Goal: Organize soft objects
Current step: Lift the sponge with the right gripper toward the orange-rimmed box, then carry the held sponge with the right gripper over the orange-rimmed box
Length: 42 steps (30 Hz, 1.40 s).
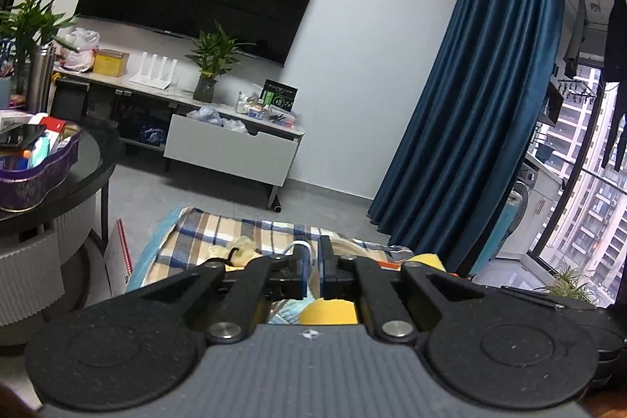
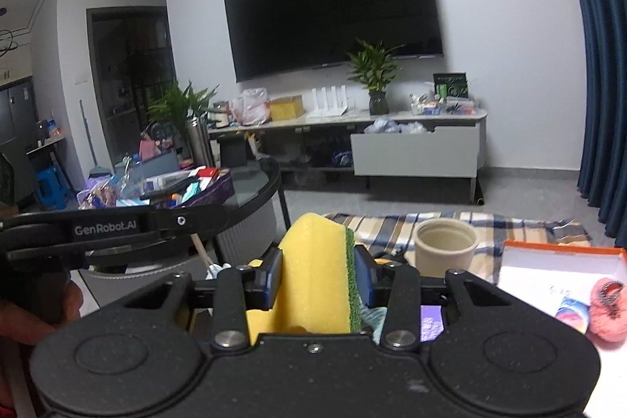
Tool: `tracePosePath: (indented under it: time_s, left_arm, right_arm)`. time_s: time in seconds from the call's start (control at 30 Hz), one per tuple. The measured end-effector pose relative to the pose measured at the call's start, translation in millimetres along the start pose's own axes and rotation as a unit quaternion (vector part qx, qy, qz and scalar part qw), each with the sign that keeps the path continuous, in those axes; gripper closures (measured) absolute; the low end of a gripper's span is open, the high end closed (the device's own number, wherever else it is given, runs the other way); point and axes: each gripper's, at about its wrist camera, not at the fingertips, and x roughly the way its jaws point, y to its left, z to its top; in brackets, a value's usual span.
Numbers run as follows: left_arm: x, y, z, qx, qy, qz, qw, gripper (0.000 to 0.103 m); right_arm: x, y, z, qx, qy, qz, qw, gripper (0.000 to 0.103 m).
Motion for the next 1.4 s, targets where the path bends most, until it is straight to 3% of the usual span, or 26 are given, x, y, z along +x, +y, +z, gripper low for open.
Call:
tracePosePath:
  time_s: [0.5, 1.4]
  left_arm:
    - [6, -31, 3, 0.021, 0.0, -0.015, 0.9997, 0.095]
    - [34, -77, -6, 0.064, 0.032, -0.013, 0.9973, 0.095]
  right_arm:
    - [-43, -30, 9, 0.007, -0.038, -0.038, 0.999, 0.056]
    - [-74, -82, 2, 0.046, -0.051, -0.091, 0.993, 0.056]
